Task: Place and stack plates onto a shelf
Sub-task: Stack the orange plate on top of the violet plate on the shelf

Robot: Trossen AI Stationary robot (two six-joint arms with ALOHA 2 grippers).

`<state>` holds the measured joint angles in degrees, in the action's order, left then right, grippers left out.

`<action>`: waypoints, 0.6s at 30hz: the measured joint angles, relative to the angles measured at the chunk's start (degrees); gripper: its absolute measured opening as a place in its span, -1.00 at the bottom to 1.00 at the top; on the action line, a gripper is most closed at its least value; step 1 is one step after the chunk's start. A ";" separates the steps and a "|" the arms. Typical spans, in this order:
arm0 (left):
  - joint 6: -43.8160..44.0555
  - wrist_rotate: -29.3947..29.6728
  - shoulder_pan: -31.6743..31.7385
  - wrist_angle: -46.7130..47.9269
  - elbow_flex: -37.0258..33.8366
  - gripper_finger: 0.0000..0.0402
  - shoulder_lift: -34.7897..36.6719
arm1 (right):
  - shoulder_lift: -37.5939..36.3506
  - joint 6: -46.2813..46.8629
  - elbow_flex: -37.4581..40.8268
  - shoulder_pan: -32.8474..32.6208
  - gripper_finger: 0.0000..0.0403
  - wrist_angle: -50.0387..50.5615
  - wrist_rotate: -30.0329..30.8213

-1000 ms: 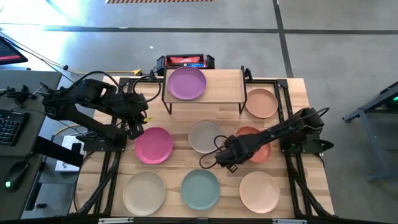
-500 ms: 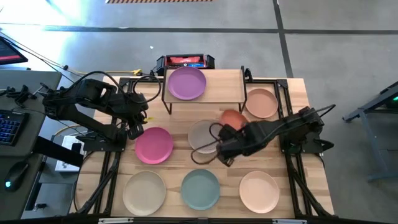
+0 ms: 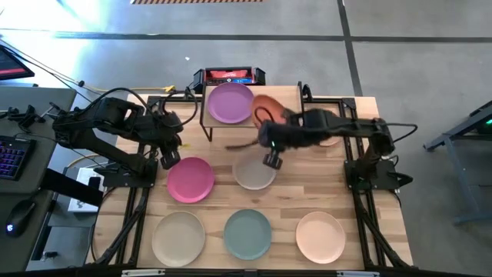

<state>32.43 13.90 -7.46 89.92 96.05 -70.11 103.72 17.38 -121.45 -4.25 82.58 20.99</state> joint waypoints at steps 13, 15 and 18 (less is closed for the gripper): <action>5.00 3.72 0.00 -1.01 0.00 -0.78 0.00 | 0.00 -38.98 0.33 14.57 -1.00 -20.13 -11.78; 5.38 4.73 0.00 -1.67 0.00 -0.78 0.00 | 0.01 -43.33 0.89 16.04 -1.00 -22.53 -14.33; 6.36 5.69 0.00 -2.05 0.00 -0.78 0.00 | 0.17 -49.52 1.97 17.69 -1.00 -25.20 -17.33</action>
<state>38.79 19.59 -7.46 87.87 96.05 -70.11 103.89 -32.15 -119.48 13.44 57.38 3.66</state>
